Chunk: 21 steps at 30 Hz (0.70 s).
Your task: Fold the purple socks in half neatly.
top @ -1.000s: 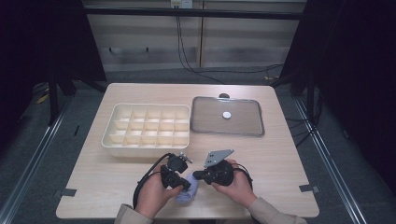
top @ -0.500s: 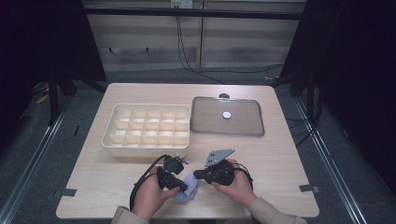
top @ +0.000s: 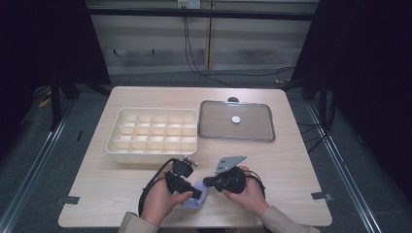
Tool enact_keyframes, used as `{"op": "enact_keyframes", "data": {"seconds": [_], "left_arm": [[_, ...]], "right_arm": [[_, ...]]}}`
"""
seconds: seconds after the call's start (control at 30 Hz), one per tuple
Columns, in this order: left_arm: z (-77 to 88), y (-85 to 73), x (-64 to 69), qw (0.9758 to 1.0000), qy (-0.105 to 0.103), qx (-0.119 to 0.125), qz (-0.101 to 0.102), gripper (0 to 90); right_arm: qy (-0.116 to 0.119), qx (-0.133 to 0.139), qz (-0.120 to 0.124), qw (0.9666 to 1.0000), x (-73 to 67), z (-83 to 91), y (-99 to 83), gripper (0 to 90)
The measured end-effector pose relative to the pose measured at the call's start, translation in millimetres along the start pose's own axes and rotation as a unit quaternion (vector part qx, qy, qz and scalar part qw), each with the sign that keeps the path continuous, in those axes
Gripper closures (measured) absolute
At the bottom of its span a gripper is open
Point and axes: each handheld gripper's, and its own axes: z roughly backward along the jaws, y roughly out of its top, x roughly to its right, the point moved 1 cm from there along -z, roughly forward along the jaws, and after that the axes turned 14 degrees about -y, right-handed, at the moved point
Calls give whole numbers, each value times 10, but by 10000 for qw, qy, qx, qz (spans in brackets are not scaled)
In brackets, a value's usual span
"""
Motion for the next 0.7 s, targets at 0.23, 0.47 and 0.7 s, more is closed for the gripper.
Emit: {"op": "enact_keyframes", "data": {"seconds": [0.23,0.47,0.7], "left_arm": [[-60,3,-6,10000,-70,-35,55,426],[-145,10,42,9998,-187,-98,38,450],[-225,26,95,9995,36,-297,-55,628]], "right_arm": [[-45,0,-27,10000,24,30,-24,858],[-203,-17,-95,9997,127,112,-90,840],[-384,-48,-272,9989,252,198,-182,825]]}}
